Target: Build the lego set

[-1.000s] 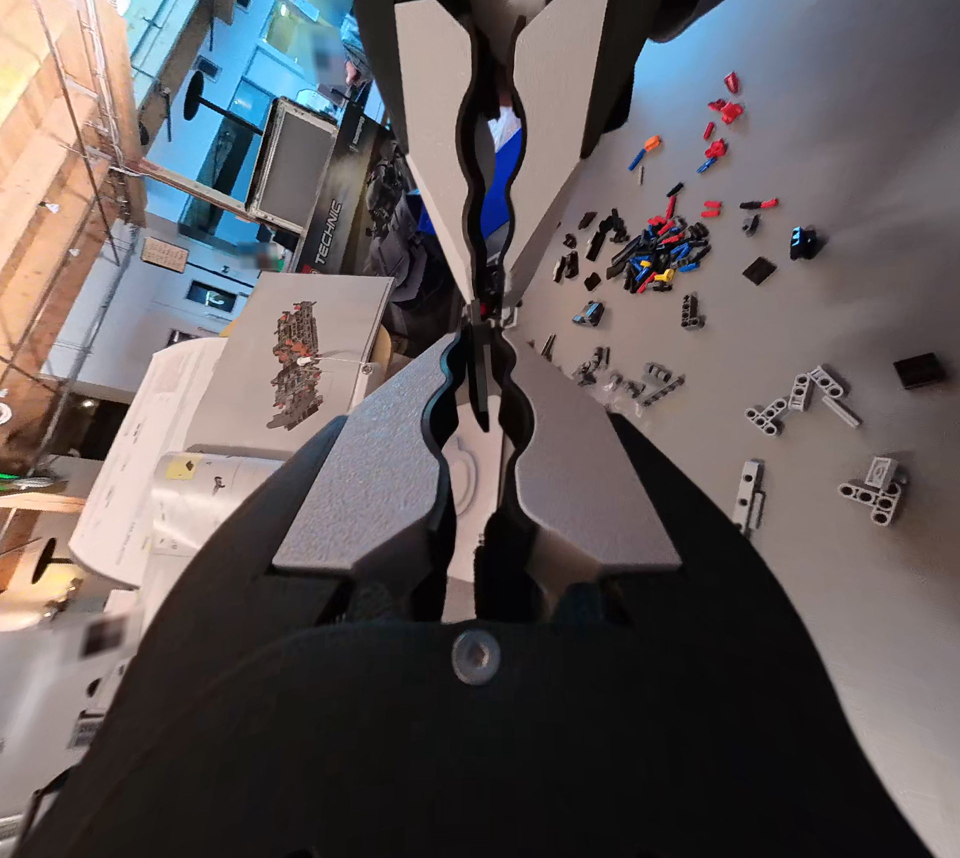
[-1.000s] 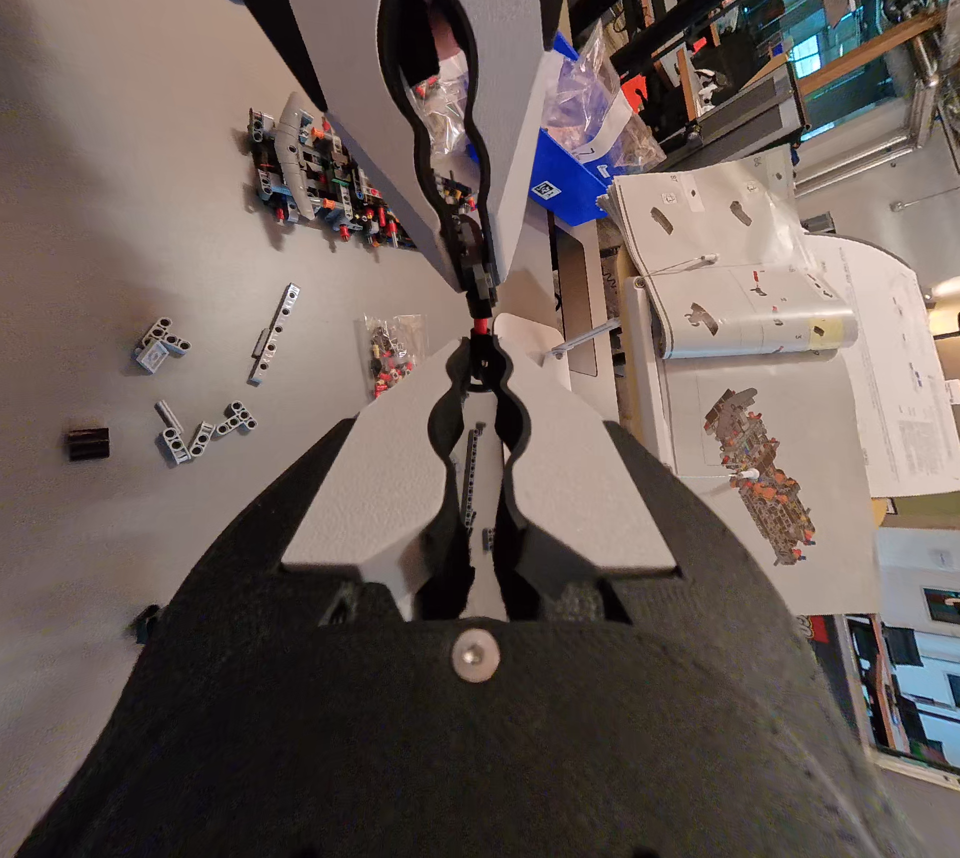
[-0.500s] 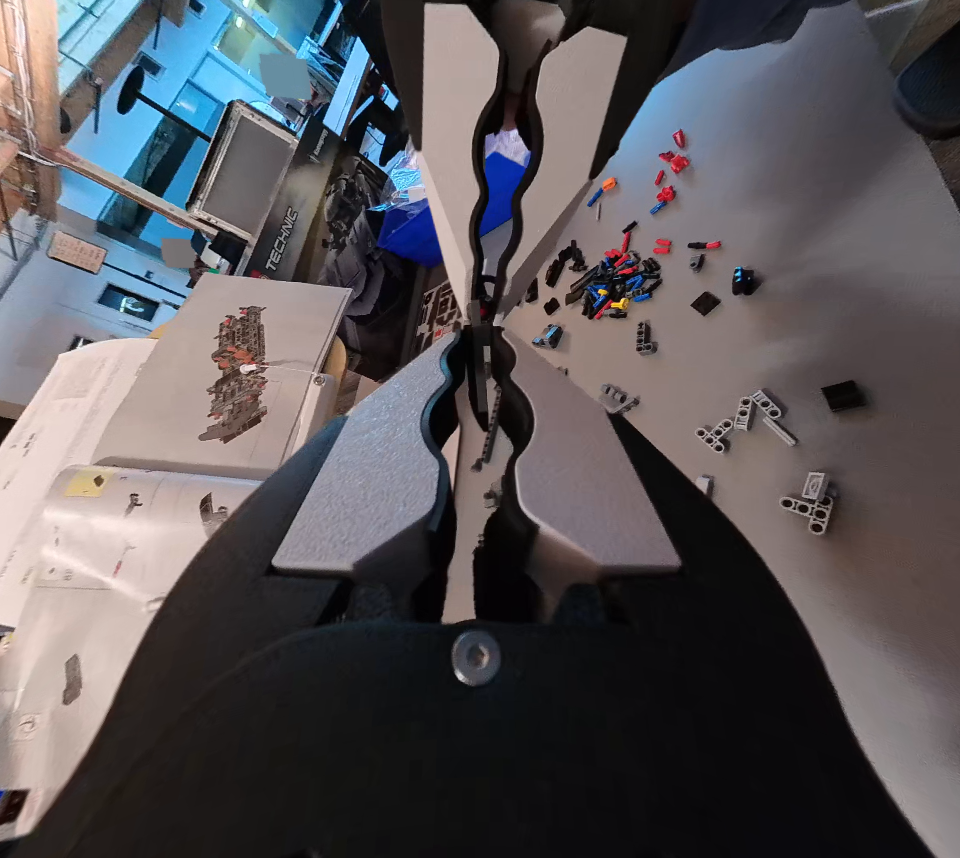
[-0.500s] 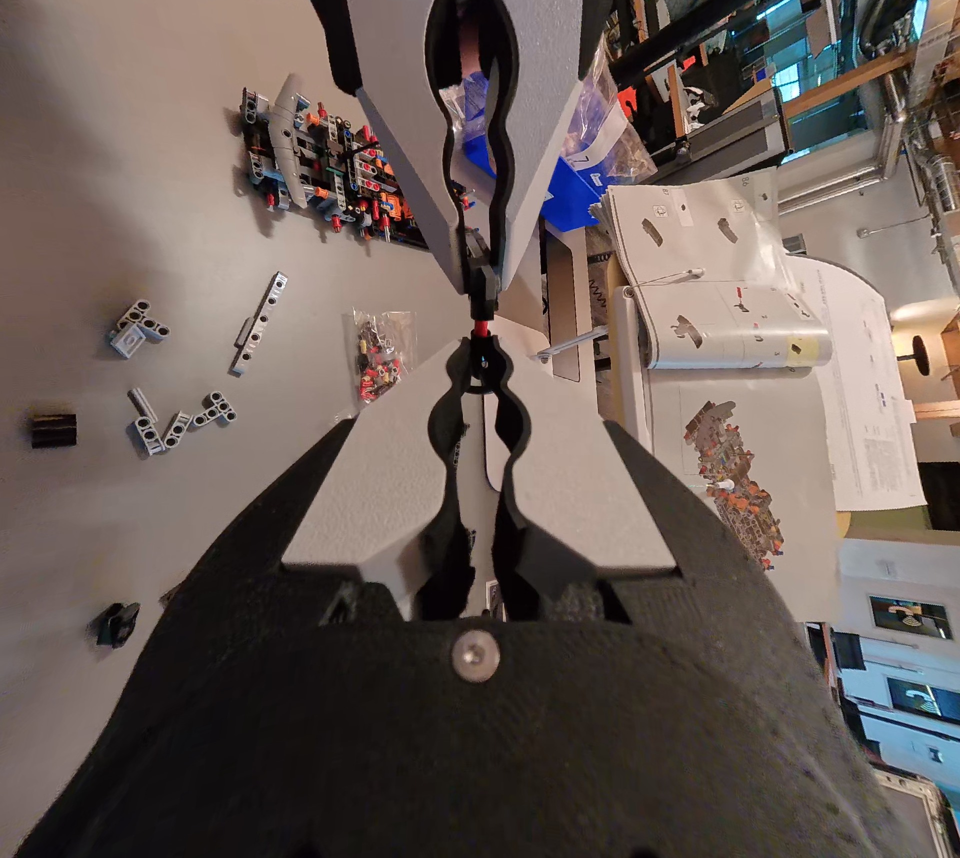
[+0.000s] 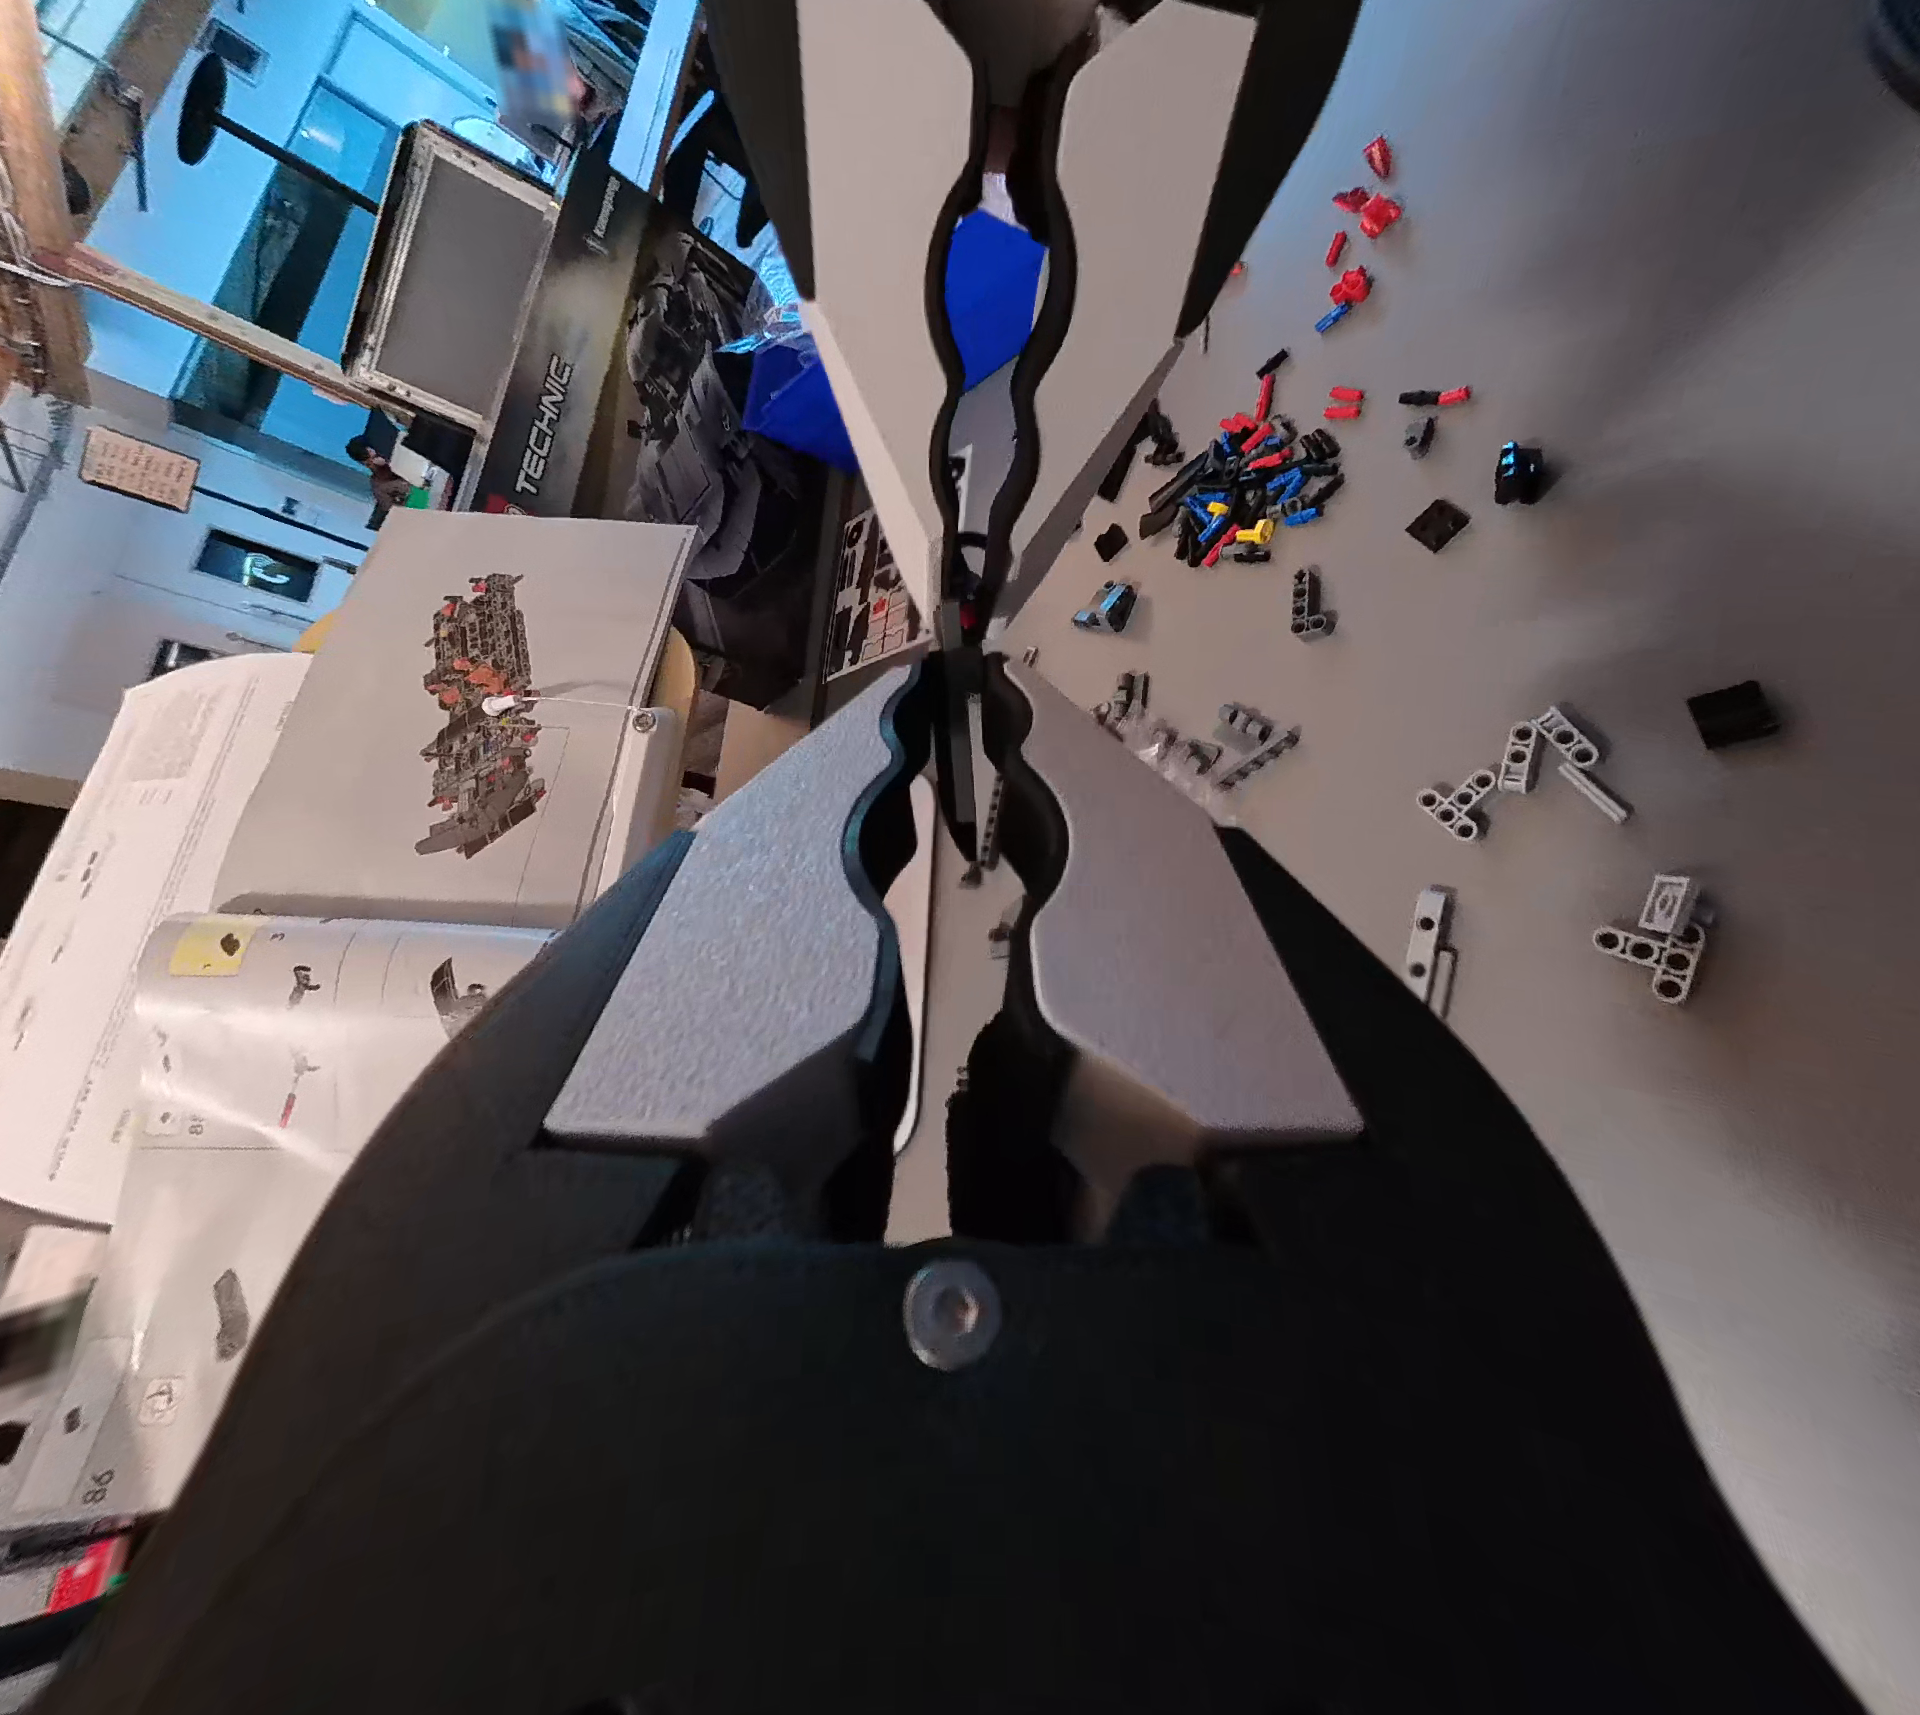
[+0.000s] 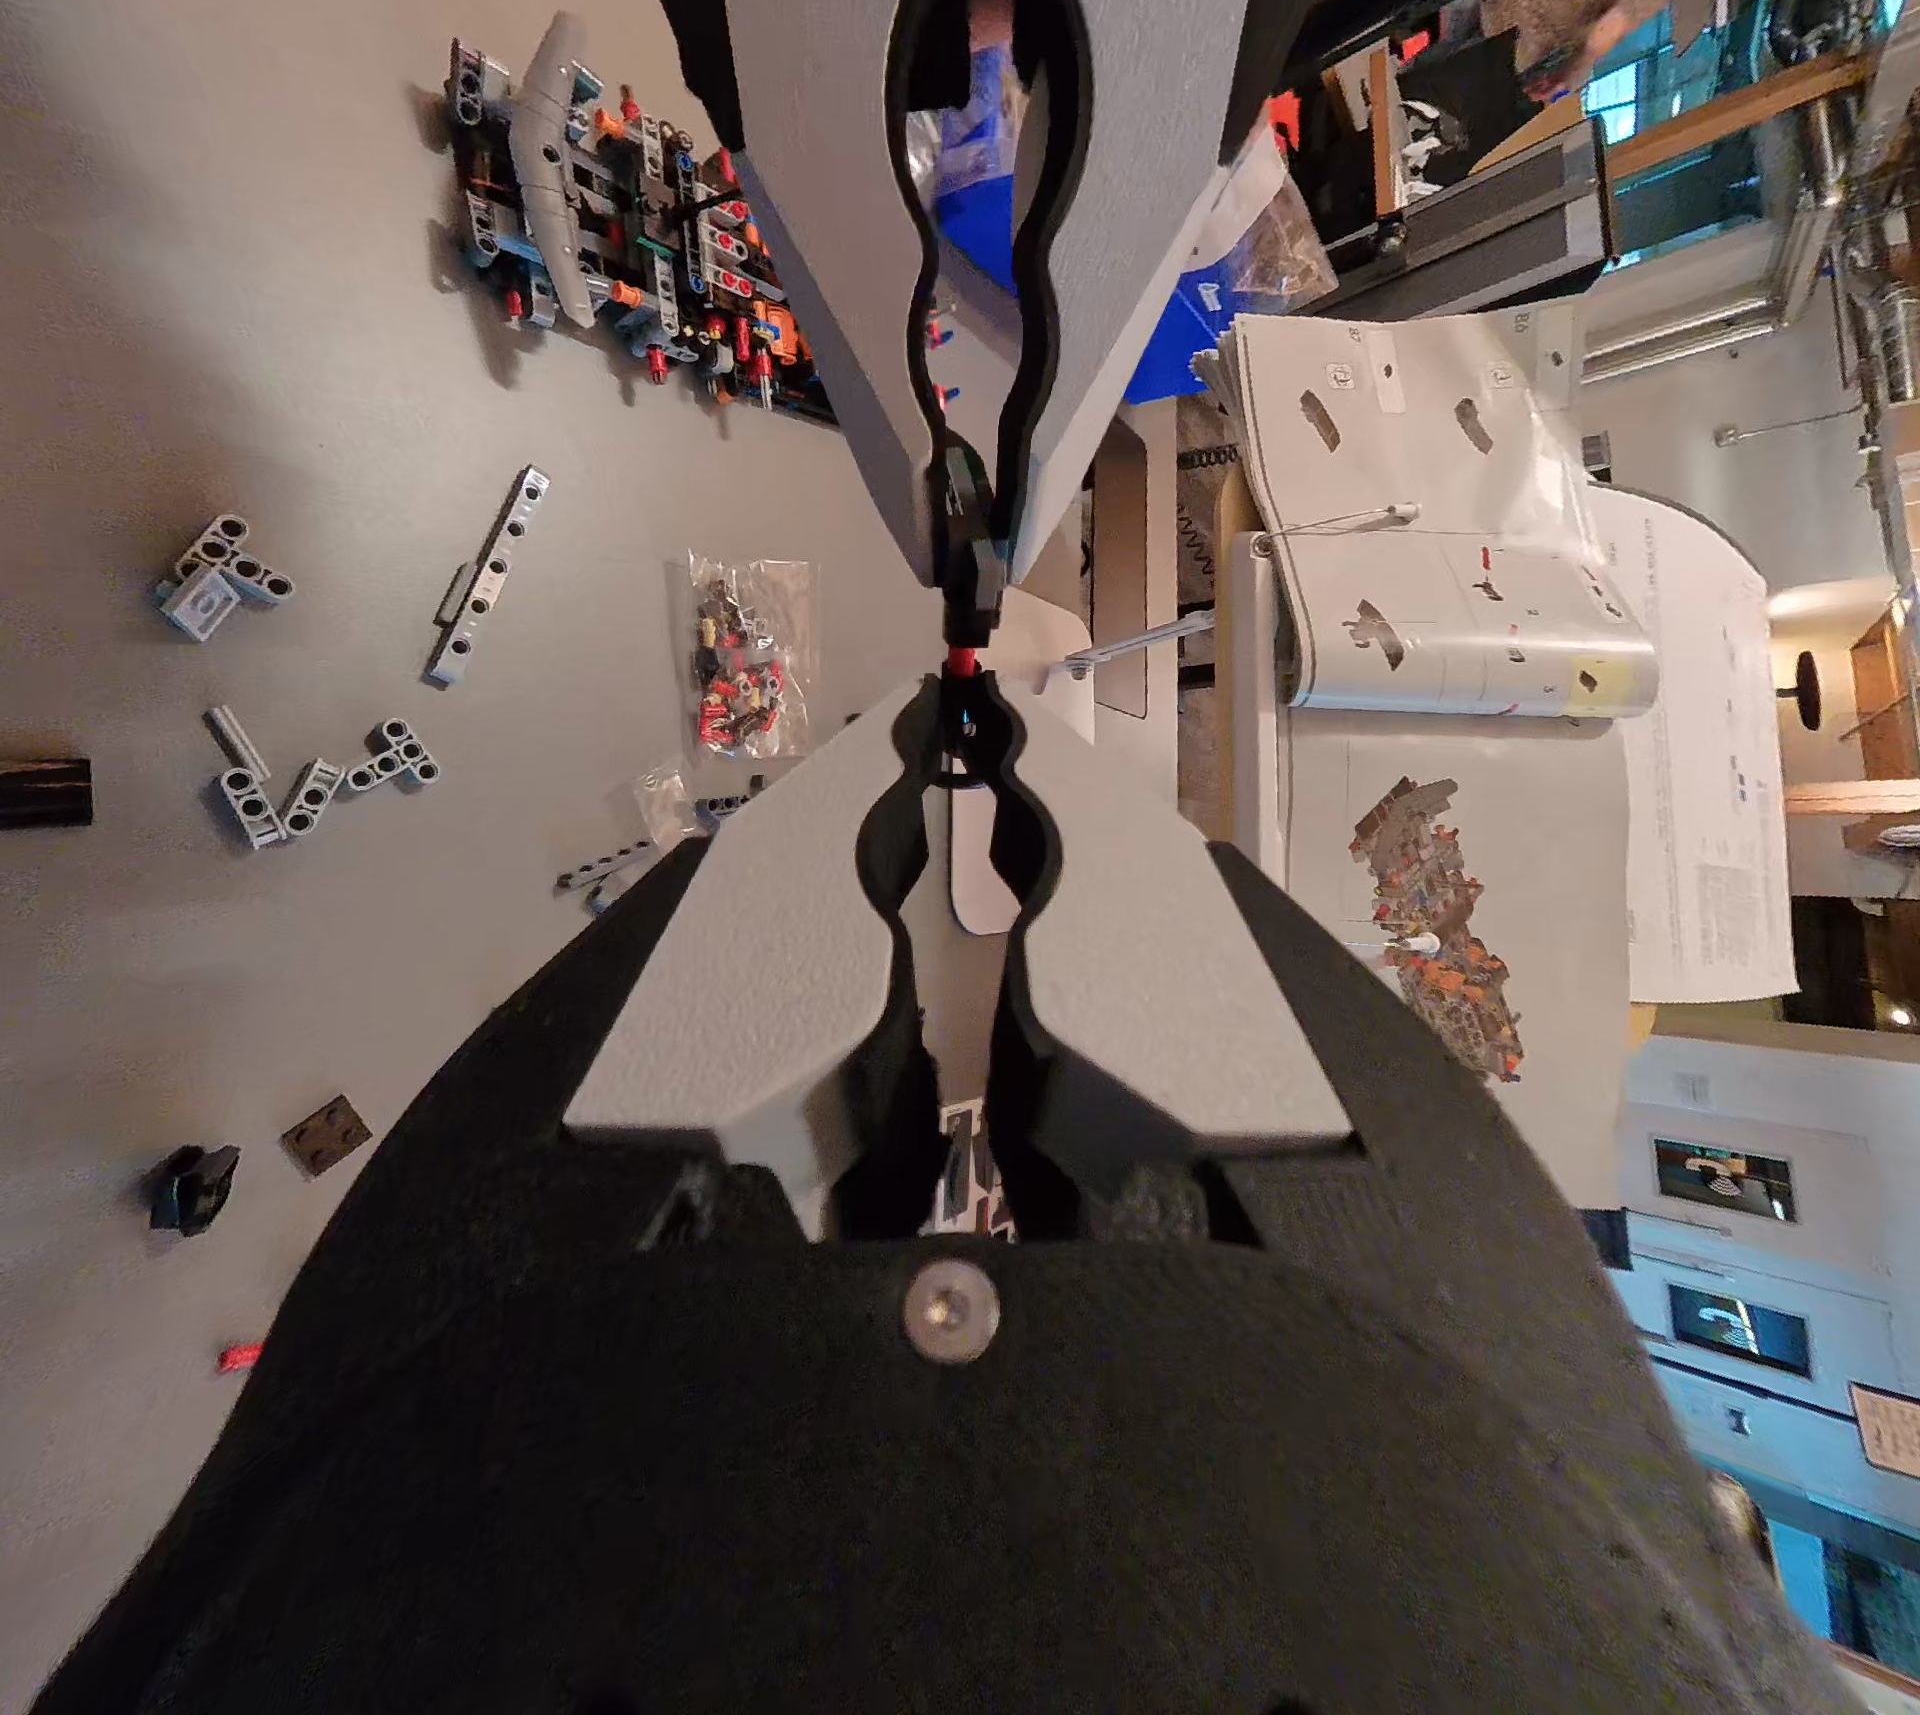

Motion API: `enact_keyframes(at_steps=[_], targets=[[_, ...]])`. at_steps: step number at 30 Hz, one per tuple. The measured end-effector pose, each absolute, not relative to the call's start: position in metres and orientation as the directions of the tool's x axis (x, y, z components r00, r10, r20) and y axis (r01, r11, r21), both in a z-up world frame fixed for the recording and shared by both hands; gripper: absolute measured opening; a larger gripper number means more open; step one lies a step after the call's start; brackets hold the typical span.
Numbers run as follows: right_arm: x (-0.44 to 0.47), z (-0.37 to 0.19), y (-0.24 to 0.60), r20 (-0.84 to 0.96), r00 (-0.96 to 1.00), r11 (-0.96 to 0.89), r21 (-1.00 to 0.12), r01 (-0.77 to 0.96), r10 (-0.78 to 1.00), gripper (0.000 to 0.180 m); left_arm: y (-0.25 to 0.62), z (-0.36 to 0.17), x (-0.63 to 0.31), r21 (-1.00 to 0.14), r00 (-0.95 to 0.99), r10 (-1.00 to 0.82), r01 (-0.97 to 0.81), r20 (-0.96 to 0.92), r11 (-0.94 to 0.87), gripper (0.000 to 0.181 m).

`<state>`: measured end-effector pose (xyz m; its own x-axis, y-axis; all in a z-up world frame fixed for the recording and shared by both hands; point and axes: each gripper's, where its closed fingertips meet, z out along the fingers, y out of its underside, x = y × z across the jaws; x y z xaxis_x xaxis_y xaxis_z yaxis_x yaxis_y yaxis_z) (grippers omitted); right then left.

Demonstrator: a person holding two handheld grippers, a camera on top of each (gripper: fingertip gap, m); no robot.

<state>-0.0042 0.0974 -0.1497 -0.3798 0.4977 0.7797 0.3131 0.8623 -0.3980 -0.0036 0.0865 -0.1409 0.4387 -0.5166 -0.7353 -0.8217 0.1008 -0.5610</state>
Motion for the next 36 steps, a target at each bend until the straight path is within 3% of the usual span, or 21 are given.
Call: enact_keyframes(at_steps=[9,21,36], targets=[[-0.003,-0.153,0.094,0.702,-0.466,0.842,-0.46,0.28,0.539,0.001,0.085,-0.141,-0.001,-0.472,0.349,-0.531,-0.875,-0.772,0.112,0.008],[-0.007,-0.164,0.095,0.749,-0.422,0.853,-0.378,0.36,0.511,0.001,0.085,-0.153,-0.007,-0.359,0.29,-0.51,-0.932,-0.81,0.04,0.008],[-0.011,-0.171,0.096,0.703,-0.511,0.869,-0.382,0.314,0.494,0.001,0.089,-0.158,-0.008,-0.385,0.274,-0.613,-0.922,-0.741,0.053,0.008]])
